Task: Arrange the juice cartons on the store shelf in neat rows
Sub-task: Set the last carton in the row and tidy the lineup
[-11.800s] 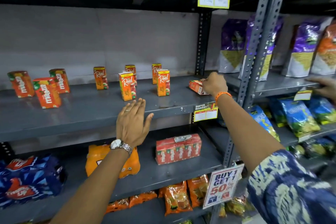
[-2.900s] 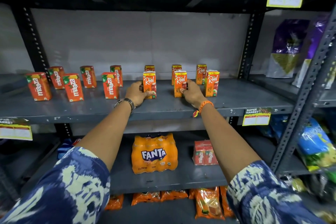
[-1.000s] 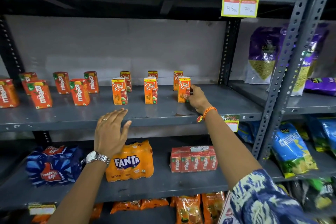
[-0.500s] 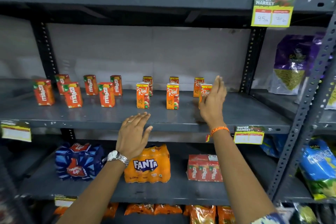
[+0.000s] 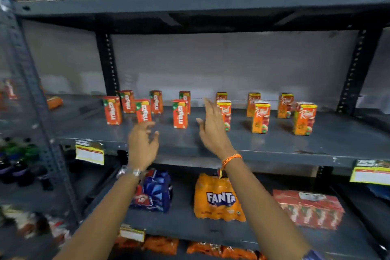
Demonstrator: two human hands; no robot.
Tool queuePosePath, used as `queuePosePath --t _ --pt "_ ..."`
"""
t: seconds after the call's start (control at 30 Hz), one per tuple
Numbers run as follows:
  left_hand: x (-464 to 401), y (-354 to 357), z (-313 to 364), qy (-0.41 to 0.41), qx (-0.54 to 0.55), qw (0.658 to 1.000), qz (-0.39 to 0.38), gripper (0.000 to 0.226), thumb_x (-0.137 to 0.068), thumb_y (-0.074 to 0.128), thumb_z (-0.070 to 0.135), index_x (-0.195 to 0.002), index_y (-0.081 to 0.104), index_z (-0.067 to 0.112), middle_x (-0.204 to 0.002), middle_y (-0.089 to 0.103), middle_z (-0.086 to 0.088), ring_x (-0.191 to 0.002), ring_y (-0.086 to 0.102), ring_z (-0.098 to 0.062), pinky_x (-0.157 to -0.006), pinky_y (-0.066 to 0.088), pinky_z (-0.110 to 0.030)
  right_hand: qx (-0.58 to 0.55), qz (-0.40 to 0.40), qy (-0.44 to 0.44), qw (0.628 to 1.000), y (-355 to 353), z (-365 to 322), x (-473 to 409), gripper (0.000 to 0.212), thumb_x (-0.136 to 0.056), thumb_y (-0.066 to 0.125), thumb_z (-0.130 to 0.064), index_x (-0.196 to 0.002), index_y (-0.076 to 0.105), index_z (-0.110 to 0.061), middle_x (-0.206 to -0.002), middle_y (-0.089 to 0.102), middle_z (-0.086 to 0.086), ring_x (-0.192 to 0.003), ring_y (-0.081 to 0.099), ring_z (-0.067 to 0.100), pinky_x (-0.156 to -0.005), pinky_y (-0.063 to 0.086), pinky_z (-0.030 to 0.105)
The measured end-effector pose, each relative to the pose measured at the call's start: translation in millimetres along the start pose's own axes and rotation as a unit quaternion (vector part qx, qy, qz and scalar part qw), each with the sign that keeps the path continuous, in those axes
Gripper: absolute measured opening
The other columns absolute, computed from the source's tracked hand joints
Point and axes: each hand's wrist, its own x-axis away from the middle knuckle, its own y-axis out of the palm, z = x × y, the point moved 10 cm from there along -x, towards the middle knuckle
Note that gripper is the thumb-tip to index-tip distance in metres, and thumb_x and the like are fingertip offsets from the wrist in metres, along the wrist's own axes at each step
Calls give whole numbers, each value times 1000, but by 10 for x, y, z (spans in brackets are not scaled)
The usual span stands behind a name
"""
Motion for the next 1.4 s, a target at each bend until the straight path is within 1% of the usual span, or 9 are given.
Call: queuePosePath --t 0.1,0.17,0.23,0.3,0.4,0.57,0.8,0.93,1.4 --pt "-403 -72 -521 -96 -38 994 -29 39 -84 69 16 -120 60 3 -118 62 -22 -109 58 -39 -94 47 -45 -56 -93 55 993 432 5 -162 74 -90 61 -13 -151 19 -4 -153 34 22 -143 29 36 -114 15 31" --pt "-632 -7 -806 -141 -44 984 -95 49 -81 72 22 -124 59 2 -127 59 -23 -114 56 -40 -96 48 -45 -86 -111 126 982 652 38 -273 81 -87 66 -12 -150 15 -2 -146 43 21 -136 41 36 -114 27 33" --pt "-809 97 -977 -165 -43 973 -156 57 -80 74 22 -128 54 -1 -129 57 -24 -115 56 -39 -98 48 -45 -112 -101 202 968 784 110 -338 84 -85 67 -8 -149 13 0 -139 52 20 -128 51 35 -102 39 31" --pt "-907 226 -1028 -169 -13 964 -203 62 -82 74 19 -134 47 0 -132 56 -21 -119 56 -36 -103 45 -46 -113 -88 241 960 850 196 -372 69 -85 68 -8 -141 27 -1 -132 58 19 -121 57 36 -94 44 32" --pt "-1004 378 -1021 -128 -5 959 -253 52 -86 70 16 -133 50 5 -133 59 -14 -119 57 -32 -104 44 -47 -95 -59 247 962 843 233 -384 50 -87 68 -12 -130 46 -2 -130 62 19 -119 60 36 -100 47 42" --pt "-1101 473 -967 -55 -25 965 -256 32 -88 67 16 -119 63 9 -120 68 -12 -107 63 -30 -92 46 -34 -106 -65 260 958 879 276 -357 50 -91 64 -14 -137 47 -5 -135 60 16 -123 58 33 -106 46 46" --pt "-1086 574 -1003 -38 -22 965 -258 27 -92 62 27 -118 64 17 -117 70 -7 -96 63 -23 -86 44 -34 -73 -54 274 958 860 256 -347 53 -89 66 -17 -138 50 -6 -135 61 16 -123 59 33 -105 48 46" --pt "-1060 587 -1026 -44 10 962 -270 33 -92 64 26 -123 62 17 -123 68 -7 -107 64 -26 -96 44 -39 -42 -63 270 960 844 233 -317 49 -91 63 -14 -138 50 -5 -135 60 17 -124 58 34 -106 46 46" --pt "-1045 558 -1018 -46 -20 964 -259 37 -92 63 29 -126 59 16 -124 67 -7 -108 64 -27 -98 46 -43 -19 -79 287 954 847 200 -300 49 -92 62 -18 -139 50 -5 -135 61 15 -123 59 33 -105 45 45"
